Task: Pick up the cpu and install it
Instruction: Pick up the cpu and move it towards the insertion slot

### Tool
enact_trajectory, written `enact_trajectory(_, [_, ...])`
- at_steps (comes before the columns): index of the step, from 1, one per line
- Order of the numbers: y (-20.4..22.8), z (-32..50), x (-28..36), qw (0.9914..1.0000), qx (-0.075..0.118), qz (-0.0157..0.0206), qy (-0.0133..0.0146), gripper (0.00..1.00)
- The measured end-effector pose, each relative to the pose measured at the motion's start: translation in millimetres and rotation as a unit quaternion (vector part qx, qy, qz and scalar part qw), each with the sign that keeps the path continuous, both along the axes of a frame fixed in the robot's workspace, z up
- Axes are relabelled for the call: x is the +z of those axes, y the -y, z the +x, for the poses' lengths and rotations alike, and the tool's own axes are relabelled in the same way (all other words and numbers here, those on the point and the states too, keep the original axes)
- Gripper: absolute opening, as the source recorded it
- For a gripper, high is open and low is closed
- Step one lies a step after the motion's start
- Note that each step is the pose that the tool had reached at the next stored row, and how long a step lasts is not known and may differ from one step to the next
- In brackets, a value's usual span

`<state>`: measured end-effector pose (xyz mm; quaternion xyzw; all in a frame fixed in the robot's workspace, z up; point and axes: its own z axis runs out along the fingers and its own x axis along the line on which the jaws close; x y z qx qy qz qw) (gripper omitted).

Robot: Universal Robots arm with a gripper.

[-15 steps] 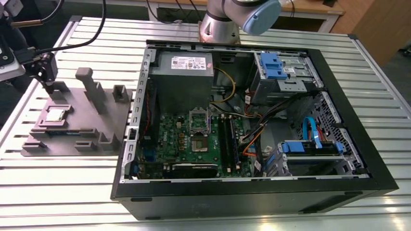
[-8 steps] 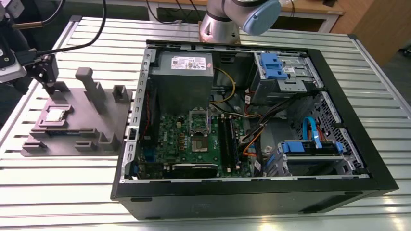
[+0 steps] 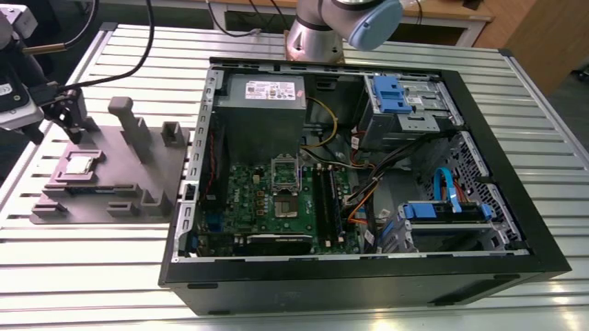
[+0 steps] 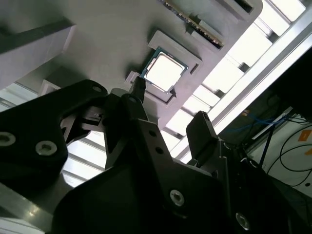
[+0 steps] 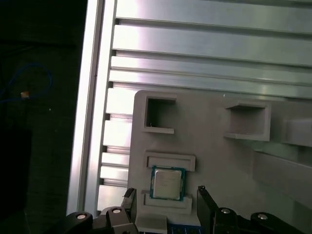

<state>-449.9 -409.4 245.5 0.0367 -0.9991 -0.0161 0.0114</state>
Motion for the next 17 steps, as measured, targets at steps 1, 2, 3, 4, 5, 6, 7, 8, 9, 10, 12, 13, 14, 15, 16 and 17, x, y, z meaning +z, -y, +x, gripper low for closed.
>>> enact_trajectory(1, [0.9,-0.5,-1.2,1.00000,0.000,0.0000,0.0006,0.61])
enact_trajectory(2, [1.6,-1.1,-2.5,1.00000,0.000,0.0000,0.0012,0.61])
enact_trajectory(3, [2.0,-1.7,-3.6,1.00000,0.000,0.0000,0.0023,0.61])
enact_trajectory(4, [2.3,-2.2,-4.7,0.99999,0.000,0.0000,0.0039,0.61])
enact_trajectory(5, [2.5,-2.5,-5.7,0.99998,0.000,0.0000,0.0057,0.61])
enact_trajectory(6, [2.5,-2.4,-7.1,0.99997,0.000,0.0001,0.0073,0.61])
enact_trajectory(7, [2.5,-2.5,-8.3,0.99996,0.000,0.0000,0.0088,0.61])
enact_trajectory(8, [2.5,-2.5,-9.7,0.99995,0.000,0.0001,0.0101,0.61])
enact_trajectory(9, [2.5,-2.5,-11.6,0.99994,0.000,0.0001,0.0107,0.61])
enact_trajectory(10, [2.5,-2.5,-13.4,0.99994,0.000,0.0001,0.0107,0.61])
enact_trajectory(12, [2.5,-2.5,-16.9,0.99994,-0.002,0.0000,0.0107,0.61])
enact_trajectory(13, [2.5,-2.5,-18.8,0.99994,-0.003,0.0000,0.0107,0.61])
enact_trajectory(14, [2.5,-2.5,-20.6,0.99992,-0.006,0.0000,0.0107,0.61])
enact_trajectory(15, [2.5,-2.5,-22.4,0.99989,-0.010,0.0000,0.0107,0.61])
enact_trajectory(16, [2.5,-2.5,-25.4,0.99984,-0.014,-0.0001,0.0108,0.61])
enact_trajectory(17, [2.5,-2.5,-27.4,0.99982,-0.016,-0.0001,0.0107,0.61])
